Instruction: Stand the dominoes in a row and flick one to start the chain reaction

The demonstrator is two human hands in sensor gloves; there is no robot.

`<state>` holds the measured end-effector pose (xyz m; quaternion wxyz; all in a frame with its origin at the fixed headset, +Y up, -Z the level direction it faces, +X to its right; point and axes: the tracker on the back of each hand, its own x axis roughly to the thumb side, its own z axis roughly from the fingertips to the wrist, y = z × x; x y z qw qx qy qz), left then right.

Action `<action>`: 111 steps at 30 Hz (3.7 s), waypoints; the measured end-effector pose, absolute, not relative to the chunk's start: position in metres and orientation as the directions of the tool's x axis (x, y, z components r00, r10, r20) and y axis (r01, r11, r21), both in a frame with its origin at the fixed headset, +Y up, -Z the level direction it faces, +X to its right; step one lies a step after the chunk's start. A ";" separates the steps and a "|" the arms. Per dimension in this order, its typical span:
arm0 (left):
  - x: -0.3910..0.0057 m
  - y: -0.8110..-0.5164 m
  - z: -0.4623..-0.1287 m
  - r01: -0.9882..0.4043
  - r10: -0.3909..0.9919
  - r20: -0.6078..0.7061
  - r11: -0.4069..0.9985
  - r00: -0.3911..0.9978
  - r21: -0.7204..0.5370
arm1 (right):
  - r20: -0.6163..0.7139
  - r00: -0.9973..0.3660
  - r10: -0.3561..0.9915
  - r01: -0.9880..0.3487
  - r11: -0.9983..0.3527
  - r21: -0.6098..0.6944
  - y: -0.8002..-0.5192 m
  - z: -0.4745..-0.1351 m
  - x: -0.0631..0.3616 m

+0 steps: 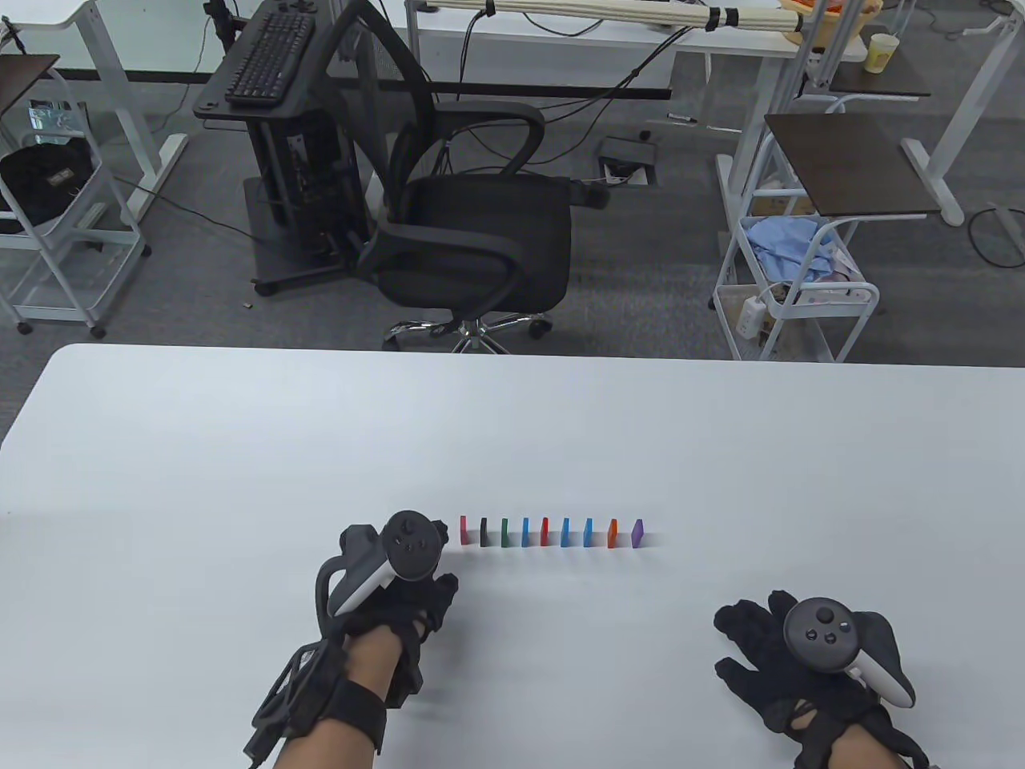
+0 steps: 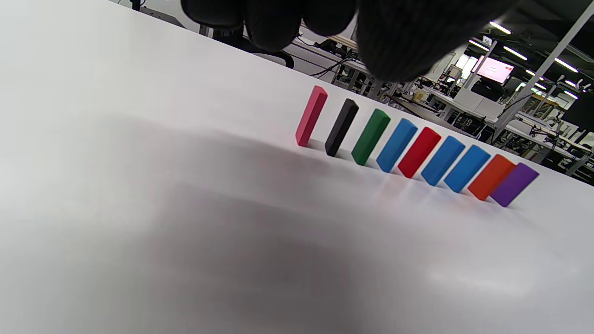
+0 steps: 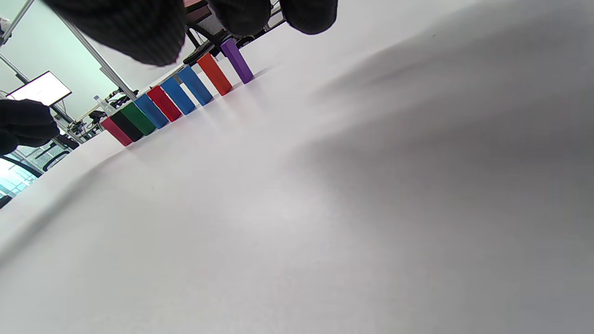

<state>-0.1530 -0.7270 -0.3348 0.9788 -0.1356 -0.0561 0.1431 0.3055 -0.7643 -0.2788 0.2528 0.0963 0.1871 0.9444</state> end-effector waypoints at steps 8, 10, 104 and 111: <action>-0.142 -0.736 -0.300 -0.141 0.186 0.171 0.959 0.968 -0.247 | 0.092 -0.853 0.514 -0.439 -0.802 0.404 -0.765 -0.278 0.303; -0.140 -0.740 -0.294 -0.122 0.170 0.181 0.961 0.969 -0.249 | 0.089 -0.854 0.513 -0.439 -0.802 0.406 -0.766 -0.278 0.303; -0.150 -0.752 -0.293 -0.248 0.297 0.235 0.944 0.926 -0.218 | -0.154 -0.895 0.419 -0.442 -0.881 0.168 -0.764 -0.436 0.216; -0.150 -0.752 -0.293 -0.247 0.297 0.234 0.944 0.926 -0.220 | -0.145 -0.892 0.429 -0.450 -0.877 0.171 -0.766 -0.435 0.212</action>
